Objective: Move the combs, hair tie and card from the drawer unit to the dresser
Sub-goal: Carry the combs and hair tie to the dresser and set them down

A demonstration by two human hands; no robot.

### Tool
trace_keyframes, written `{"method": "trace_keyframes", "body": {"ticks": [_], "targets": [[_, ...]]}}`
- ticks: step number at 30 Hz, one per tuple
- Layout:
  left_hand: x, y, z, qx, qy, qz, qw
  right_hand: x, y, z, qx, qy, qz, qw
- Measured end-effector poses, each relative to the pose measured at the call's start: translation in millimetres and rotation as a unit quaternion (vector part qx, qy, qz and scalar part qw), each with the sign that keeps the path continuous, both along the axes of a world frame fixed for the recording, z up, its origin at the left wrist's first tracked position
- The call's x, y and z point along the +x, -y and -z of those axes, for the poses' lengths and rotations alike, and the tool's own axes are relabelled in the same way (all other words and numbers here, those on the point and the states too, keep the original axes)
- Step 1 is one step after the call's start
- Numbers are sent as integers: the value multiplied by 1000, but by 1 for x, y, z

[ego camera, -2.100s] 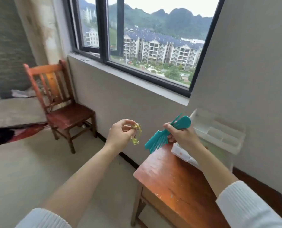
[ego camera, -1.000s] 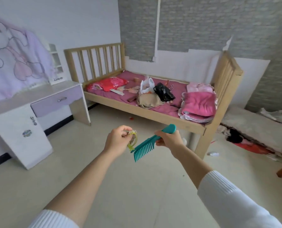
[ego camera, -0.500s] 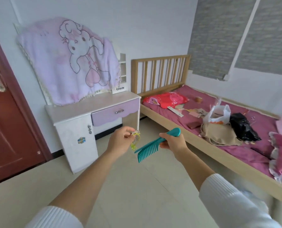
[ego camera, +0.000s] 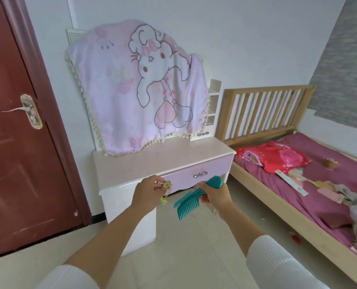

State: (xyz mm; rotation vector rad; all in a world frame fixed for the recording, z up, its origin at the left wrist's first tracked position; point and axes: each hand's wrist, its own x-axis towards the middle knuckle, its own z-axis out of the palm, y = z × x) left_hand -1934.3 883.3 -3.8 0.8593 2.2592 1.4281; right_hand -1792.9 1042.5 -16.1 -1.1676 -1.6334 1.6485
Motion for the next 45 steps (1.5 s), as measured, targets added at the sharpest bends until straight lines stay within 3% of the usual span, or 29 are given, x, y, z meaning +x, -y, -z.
{"method": "trace_keyframes", "body": {"ticks": [11, 18, 21, 23, 26, 29, 31, 34, 40, 45], "targets": [[-214, -104, 42, -63, -10, -43, 997, -214, -107, 21, 90, 79, -111, 987], [-328, -181, 82, -93, 7, -90, 992, -341, -195, 46, 234, 122, -235, 935], [-361, -212, 99, -110, -5, -122, 986, -388, -229, 64, 361, 182, -341, 849], [-378, -228, 110, -143, -60, -135, 979, -416, -249, 76, 431, 209, -405, 779], [-394, -245, 124, -205, -189, -156, 948, -450, -268, 100, 528, 255, -495, 642], [-397, -256, 133, -257, -298, -86, 915, -469, -275, 127, 589, 274, -560, 514], [-397, -257, 146, -283, -316, -60, 904, -471, -275, 145, 609, 259, -587, 466], [-388, -252, 177, -332, -266, -28, 905, -464, -275, 170, 617, 255, -610, 428], [-377, -244, 203, -340, -238, -9, 910, -447, -292, 194, 606, 248, -633, 412], [-377, -247, 199, -364, -234, 18, 901, -431, -307, 193, 563, 275, -619, 473]]}}
